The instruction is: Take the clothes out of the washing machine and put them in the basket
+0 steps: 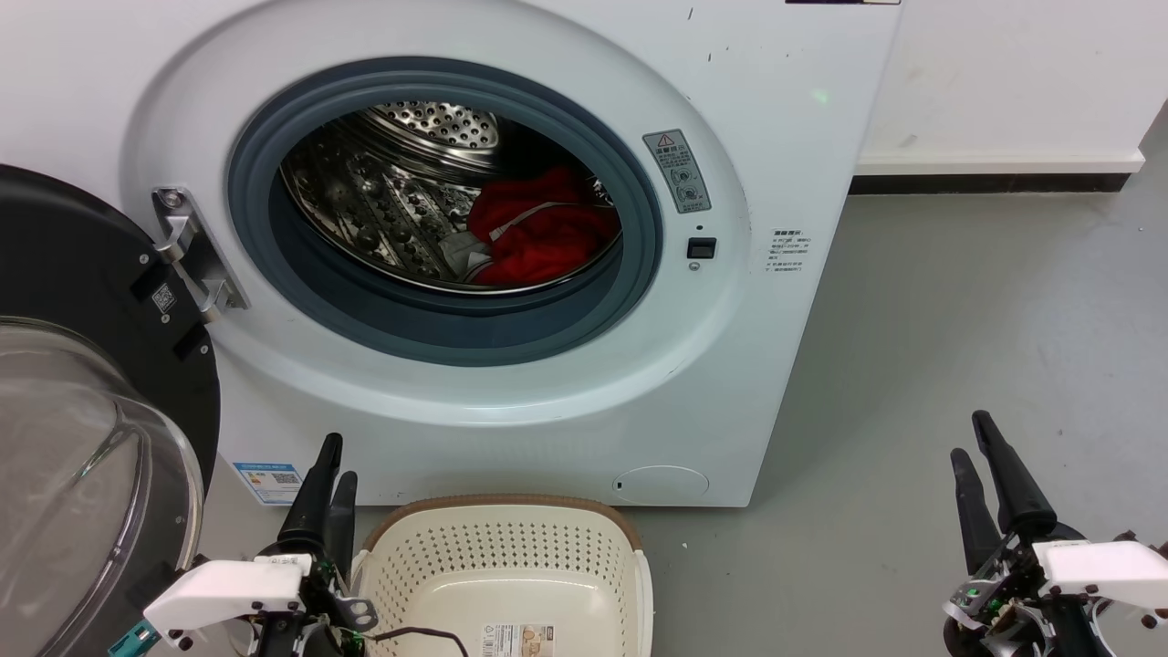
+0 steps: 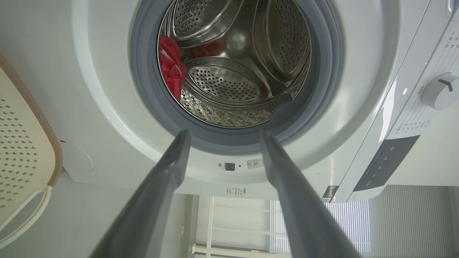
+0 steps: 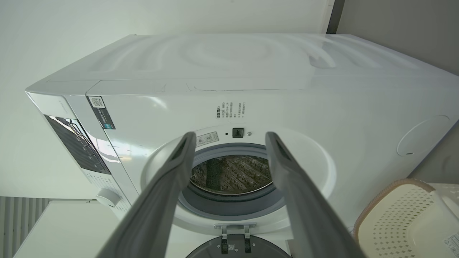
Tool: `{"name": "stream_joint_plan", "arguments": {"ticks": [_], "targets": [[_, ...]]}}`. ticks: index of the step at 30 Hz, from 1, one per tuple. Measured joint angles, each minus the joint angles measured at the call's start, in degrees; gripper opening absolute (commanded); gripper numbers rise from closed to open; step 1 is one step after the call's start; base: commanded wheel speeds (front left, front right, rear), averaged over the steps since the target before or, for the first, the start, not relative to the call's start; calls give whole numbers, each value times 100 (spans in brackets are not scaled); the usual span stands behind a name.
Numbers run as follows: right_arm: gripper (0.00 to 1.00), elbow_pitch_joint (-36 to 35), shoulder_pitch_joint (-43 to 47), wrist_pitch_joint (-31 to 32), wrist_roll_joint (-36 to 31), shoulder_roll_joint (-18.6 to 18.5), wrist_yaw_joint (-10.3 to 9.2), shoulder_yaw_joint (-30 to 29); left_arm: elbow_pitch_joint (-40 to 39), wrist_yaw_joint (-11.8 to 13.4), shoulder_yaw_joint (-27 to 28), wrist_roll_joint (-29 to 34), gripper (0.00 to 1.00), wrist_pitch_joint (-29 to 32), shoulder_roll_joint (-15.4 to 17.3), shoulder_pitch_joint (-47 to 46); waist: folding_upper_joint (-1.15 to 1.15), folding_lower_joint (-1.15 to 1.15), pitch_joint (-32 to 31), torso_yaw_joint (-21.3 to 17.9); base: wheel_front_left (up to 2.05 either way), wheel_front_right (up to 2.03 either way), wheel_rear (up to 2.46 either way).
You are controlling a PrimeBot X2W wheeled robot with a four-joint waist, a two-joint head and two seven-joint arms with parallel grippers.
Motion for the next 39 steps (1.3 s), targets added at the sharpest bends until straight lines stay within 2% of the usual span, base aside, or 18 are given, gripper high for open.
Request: {"name": "stream_joint_plan", "arguments": {"ticks": [7, 12, 31, 39], "targets": [[100, -162, 28, -201, -376, 2, 1, 76, -92, 0, -183, 232, 100, -193, -1, -25, 0, 0, -5, -7, 0, 0, 0], [100, -299, 98, -327, -818, 2, 0, 114, -205, 0, -225, 622, 100, -316, 0, -42, 0, 0, -11, -10, 0, 0, 0], [100, -755, 228, -750, -3762, 4, 1, 185, -494, 0, -480, 3340, 100, -746, 8, -152, 0, 0, -32, -18, 0, 0, 0], [100, -867, 318, -904, -4587, 4, 1, 248, -458, 0, -560, 4212, 100, -902, 13, -182, 0, 0, -38, -31, 0, 0, 0]]}}
